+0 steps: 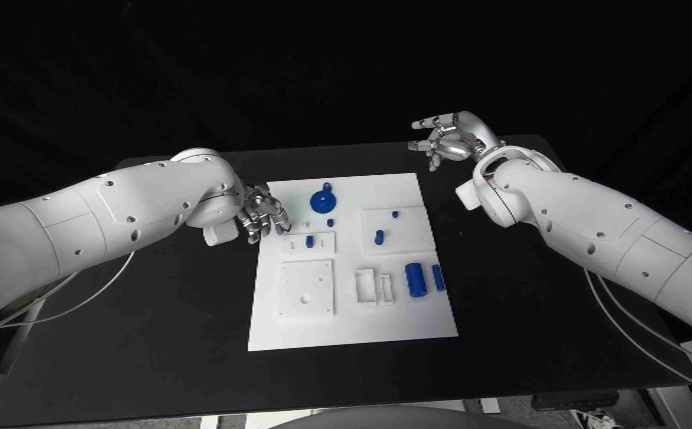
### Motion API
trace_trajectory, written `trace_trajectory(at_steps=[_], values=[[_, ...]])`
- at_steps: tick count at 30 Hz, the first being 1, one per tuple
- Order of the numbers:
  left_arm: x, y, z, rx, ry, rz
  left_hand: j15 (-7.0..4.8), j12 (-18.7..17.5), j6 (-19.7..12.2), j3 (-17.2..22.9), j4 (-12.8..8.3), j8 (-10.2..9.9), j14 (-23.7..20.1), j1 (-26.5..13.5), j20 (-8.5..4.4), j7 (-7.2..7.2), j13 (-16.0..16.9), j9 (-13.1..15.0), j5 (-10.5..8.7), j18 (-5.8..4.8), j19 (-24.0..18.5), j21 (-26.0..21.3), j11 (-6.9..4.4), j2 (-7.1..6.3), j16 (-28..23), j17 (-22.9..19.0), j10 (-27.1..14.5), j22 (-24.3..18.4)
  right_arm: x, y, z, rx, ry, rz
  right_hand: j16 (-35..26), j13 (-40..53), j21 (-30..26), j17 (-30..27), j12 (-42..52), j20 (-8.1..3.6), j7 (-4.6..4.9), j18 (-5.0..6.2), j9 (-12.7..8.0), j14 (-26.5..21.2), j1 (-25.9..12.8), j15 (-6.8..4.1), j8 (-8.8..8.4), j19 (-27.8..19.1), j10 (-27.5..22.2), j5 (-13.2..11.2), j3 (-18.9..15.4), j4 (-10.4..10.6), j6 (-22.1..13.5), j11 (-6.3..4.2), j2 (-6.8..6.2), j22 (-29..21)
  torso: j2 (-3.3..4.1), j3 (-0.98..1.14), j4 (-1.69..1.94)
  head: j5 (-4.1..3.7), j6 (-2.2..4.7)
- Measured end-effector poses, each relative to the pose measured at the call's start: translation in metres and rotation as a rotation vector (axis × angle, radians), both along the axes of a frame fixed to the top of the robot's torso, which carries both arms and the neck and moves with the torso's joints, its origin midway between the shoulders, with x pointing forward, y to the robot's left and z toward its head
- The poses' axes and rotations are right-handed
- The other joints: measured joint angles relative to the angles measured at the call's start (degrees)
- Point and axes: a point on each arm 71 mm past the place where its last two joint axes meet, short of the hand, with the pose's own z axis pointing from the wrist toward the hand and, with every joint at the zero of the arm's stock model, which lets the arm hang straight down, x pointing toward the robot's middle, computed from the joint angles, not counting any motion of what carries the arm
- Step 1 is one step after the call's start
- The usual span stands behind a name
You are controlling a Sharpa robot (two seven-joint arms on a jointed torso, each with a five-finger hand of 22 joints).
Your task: Assemble the parts on the task board
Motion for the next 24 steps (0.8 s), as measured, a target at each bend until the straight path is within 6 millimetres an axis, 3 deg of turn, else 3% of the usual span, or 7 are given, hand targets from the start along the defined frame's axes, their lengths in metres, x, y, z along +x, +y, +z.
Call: trace_trajectory(at_steps=[21, 24], values=[[-0.015, -0.012, -0.010, 0.066, -0.053, -0.022, -0.17, -0.50, 1.30, -0.24, -0.07, -0.22, 1.42, -1.04, -0.01, -0.26, 0.50, -0.32, 0.37, 0.00, 0.41, 0.53, 0.13, -0.47, -0.23, 2.64, 0.16, -0.02, 0.000, 0.000, 0.000, 0.000, 0.001, 0.000, 0.00, -0.03, 0.00, 0.00, 0.00, 0.00, 0.00, 0.00, 0.00, 0.00, 0.00, 0.00, 0.00, 0.00, 0.00, 0.22, 0.32, 0.00, 0.00, 0.00, 0.00, 0.11, 0.09, -0.03, -0.15, 0.52, -0.27], [-0.016, -0.014, -0.010, 0.071, -0.058, -0.027, 0.01, -0.50, 1.32, -0.54, 0.22, -0.22, 1.63, -1.17, -0.01, -0.26, 0.50, -0.52, -0.10, 0.91, 0.41, 0.53, 0.05, -0.35, -0.23, 2.69, 0.07, -0.02, 0.000, 0.000, 0.000, 0.000, 0.001, 0.000, 0.00, -0.04, 0.00, 0.00, 0.00, 0.00, 0.00, 0.00, 0.00, 0.00, 0.00, 0.00, 0.00, 0.00, 0.00, 0.22, 0.32, 0.00, 0.00, 0.00, 0.00, 0.11, 0.09, -0.03, -0.16, 0.53, -0.37]])
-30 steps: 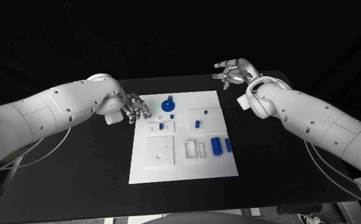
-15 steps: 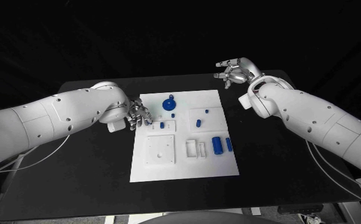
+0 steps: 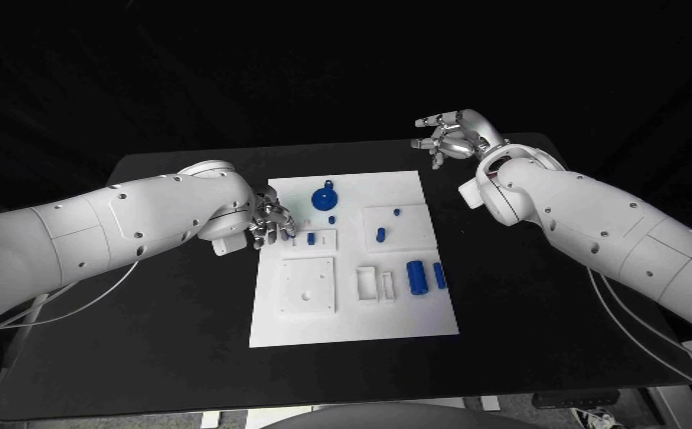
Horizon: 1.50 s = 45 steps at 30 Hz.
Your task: Assemble the parts on the task board
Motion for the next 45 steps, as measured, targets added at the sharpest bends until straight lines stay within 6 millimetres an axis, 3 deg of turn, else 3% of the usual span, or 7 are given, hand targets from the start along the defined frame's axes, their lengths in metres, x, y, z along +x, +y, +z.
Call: trace_trajectory(at_steps=[45], values=[[-0.003, -0.009, -0.011, 0.055, -0.005, -0.035, 0.01, -0.26, 1.60, 0.24, 0.74, -0.16, 0.41, -0.69, 0.21, -0.48, 0.21, -0.77, 0.16, -0.03, 0.20, 0.45, -0.15, -0.16, 0.00, 2.11, 0.22, 0.02, 0.000, 0.001, -0.001, 0.001, 0.002, 0.003, 0.00, 0.02, 0.00, 0.00, 0.00, 0.00, 0.00, 0.00, 0.00, 0.00, 0.00, 0.00, 0.00, 0.00, 0.00, 0.27, 0.63, 0.01, 0.00, 0.00, 0.00, 0.27, -0.02, 0.04, 0.07, -0.31, -0.57]])
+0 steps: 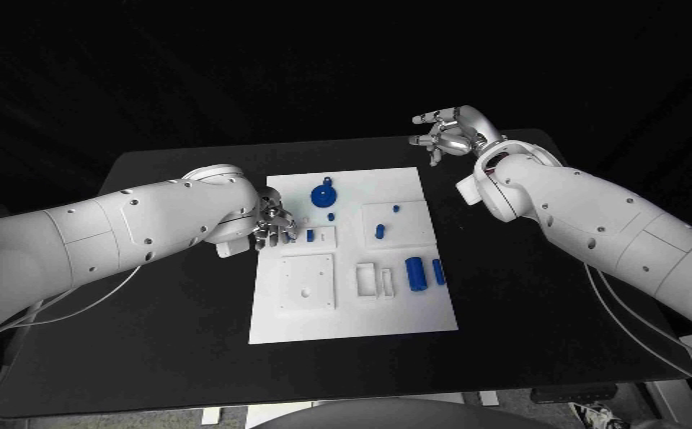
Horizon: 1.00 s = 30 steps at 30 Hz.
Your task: Assemble the parts on the task board
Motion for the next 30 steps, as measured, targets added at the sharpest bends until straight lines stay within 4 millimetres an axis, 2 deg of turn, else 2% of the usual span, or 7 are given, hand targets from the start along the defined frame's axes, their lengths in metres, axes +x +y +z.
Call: trace_trajectory(at_steps=[21, 30], values=[[-0.0001, 0.0007, -0.0002, 0.009, -0.009, -0.006, 0.02, 0.00, 0.30, 0.26, -0.42, 0.11, 0.40, -0.05, 0.00, 0.10, -0.01, 0.88, 1.25, 0.00, 0.00, 0.22, -0.11, 0.07, 0.00, 0.48, -0.12, -0.02, 0.0002, 0.0001, -0.0009, 0.000, 0.003, 0.001, 0.00, 0.01, 0.00, 0.00, 0.00, 0.00, 0.00, 0.00, 0.00, 0.00, 0.00, 0.00, 0.00, 0.00, 0.00, -0.01, 0.40, -0.09, 0.00, 0.00, 0.00, 0.14, 0.01, -0.07, -0.09, 0.08, -0.01], [0.0015, 0.0020, 0.0010, 0.003, -0.011, -0.003, -0.19, 0.00, 0.37, 0.61, -0.51, 0.05, 0.62, -0.33, 0.00, 0.09, -0.05, 1.41, 1.49, -0.01, 0.00, 0.22, -0.11, 0.33, 0.00, 0.69, -0.13, -0.02, 0.0002, 0.0002, -0.0015, -0.001, 0.004, 0.001, 0.00, 0.01, 0.00, 0.00, 0.00, 0.00, 0.00, 0.00, 0.00, 0.00, 0.00, 0.00, 0.00, 0.00, 0.00, -0.01, 0.40, -0.08, 0.00, 0.00, 0.00, 0.14, 0.01, -0.04, -0.01, 0.03, -0.07]])
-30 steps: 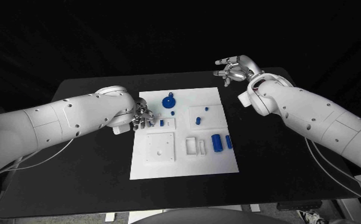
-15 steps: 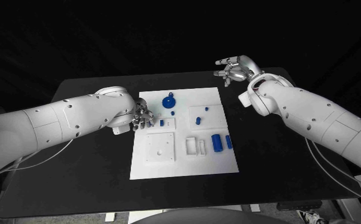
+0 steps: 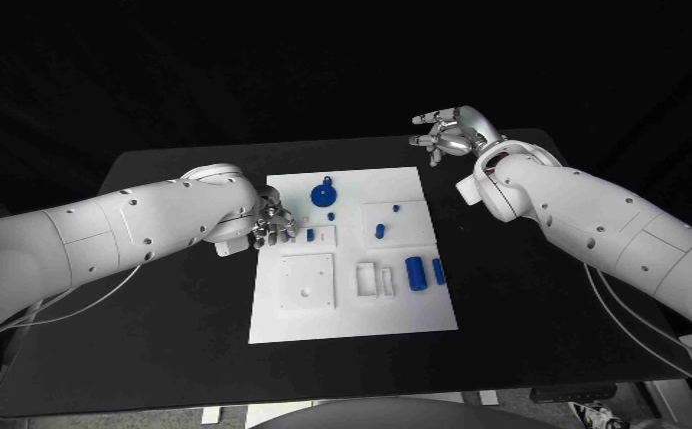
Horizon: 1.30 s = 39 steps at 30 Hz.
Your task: Assemble the parts on the task board
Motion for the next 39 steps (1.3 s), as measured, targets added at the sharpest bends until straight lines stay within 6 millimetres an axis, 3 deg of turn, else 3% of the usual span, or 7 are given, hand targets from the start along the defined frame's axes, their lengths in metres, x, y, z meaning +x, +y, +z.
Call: trace_trajectory(at_steps=[15, 21, 39], values=[[0.003, 0.002, 0.007, -0.002, 0.038, -0.014, 0.00, 0.00, 0.05, 0.51, -0.51, 0.13, 0.00, -0.03, 0.00, -0.04, -0.01, 0.78, 0.78, 0.00, 0.00, 0.00, 0.00, -0.03, 0.00, 0.54, 0.00, -0.01, 0.000, 0.000, -0.001, 0.000, 0.003, 0.001, 0.00, 0.00, 0.00, 0.00, 0.00, 0.00, 0.00, 0.00, 0.00, 0.00, 0.00, 0.00, 0.00, 0.00, 0.00, -0.01, 0.00, 0.00, 0.00, 0.00, 0.00, -0.01, -0.03, 0.07, -0.02, 0.03, -0.09], [0.007, 0.002, 0.012, 0.007, 0.073, -0.033, 0.20, 0.00, 0.06, 0.71, -0.72, 0.13, 0.19, -0.16, 0.00, -0.04, -0.01, 1.76, 2.67, 0.00, 0.00, 0.00, 0.00, -0.17, 0.00, 0.94, 0.00, 0.03, 0.000, 0.001, -0.001, 0.000, 0.004, 0.003, 0.00, 0.00, 0.00, 0.00, 0.00, 0.00, 0.00, 0.00, 0.00, 0.00, 0.00, 0.00, 0.00, 0.00, 0.00, -0.04, 0.00, 0.00, 0.00, 0.00, 0.00, -0.01, -0.03, 0.07, -0.05, -0.02, -0.09], [0.022, 0.000, 0.021, 0.042, 0.134, -0.060, 0.20, 0.00, 0.08, 0.89, -1.00, 0.03, 0.19, -0.12, 0.21, -0.03, 0.03, 2.33, 2.68, 0.00, -0.21, 0.22, 0.01, -0.21, 0.00, 1.14, -0.01, 0.02, 0.000, 0.002, -0.002, 0.000, 0.007, 0.007, 0.00, 0.01, 0.00, 0.00, 0.00, 0.00, 0.00, 0.00, 0.00, 0.00, 0.00, 0.00, 0.00, 0.00, 0.00, -0.04, 0.16, 0.16, 0.00, 0.00, 0.00, 0.17, -0.02, 0.09, -0.05, -0.21, -0.25]])
